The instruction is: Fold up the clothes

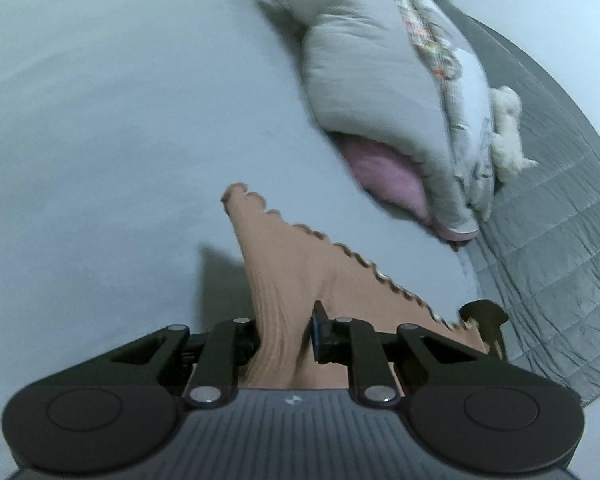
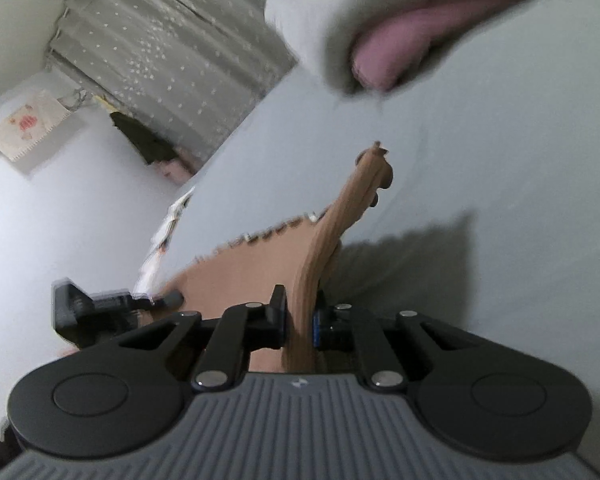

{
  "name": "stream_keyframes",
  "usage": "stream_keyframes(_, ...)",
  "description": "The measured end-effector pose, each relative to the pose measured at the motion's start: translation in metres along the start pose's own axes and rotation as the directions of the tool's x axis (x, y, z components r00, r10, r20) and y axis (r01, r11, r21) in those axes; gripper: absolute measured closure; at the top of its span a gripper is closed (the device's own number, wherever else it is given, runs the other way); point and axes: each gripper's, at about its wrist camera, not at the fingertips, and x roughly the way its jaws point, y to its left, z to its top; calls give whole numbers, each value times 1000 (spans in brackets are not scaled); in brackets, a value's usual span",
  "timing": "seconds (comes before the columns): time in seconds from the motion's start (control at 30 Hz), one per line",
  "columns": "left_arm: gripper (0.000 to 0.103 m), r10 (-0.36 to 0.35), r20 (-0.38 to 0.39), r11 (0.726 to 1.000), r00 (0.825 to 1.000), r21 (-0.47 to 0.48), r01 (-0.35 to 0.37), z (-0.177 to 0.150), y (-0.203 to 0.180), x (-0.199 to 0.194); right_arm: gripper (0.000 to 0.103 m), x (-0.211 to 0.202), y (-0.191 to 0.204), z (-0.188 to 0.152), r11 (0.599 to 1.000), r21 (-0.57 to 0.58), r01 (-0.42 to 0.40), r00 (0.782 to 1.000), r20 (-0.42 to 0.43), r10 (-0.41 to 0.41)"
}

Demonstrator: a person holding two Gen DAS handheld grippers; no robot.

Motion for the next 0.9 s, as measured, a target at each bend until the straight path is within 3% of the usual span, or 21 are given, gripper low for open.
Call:
stream_keyframes(0.13, 87, -72, 1, 995, 997, 66, 72, 18, -73, 53, 90, -55, -11, 17, 996, -41, 82, 990, 117, -77)
stream_keyframes(0.23, 87, -139, -11, 984, 990, 114, 139, 28, -132, 95, 90, -106, -25, 31, 984, -54, 170, 965, 213, -156)
stream_keyframes(0.3, 87, -184, -52, 968, 981, 166, 190, 35, -192, 138, 90, -154, -39, 40, 968, -45, 247, 933, 282, -224)
stream_keyframes(0.33, 87, -193, -63, 963, 979, 180, 202, 37, -207, 149, 90, -158, -41, 39, 966, -43, 256, 928, 290, -233)
stream_keyframes(0.43, 87, -250, -138, 925, 958, 257, 278, 32, -301, 214, 90, -211, -61, 44, 940, -12, 341, 878, 361, -314)
stream_keyframes(0.5, 87, -279, -181, 899, 943, 297, 323, 23, -357, 252, 90, -255, -82, 46, 911, 52, 408, 823, 412, -392)
stream_keyframes(0.67, 87, -299, -262, 854, 918, 356, 380, -14, -451, 330, 90, -296, -131, 32, 852, 147, 503, 737, 441, -512)
stream_keyframes(0.73, 87, -274, -269, 843, 923, 395, 365, -30, -466, 347, 90, -302, -152, 24, 820, 185, 542, 703, 435, -563)
stream_keyframes(0.8, 83, -197, -257, 815, 946, 493, 304, -63, -484, 381, 88, -307, -173, 16, 786, 221, 577, 668, 427, -610)
stream_keyframes(0.9, 76, -136, -220, 789, 966, 566, 239, -88, -483, 402, 83, -291, -195, 4, 751, 258, 607, 639, 403, -655)
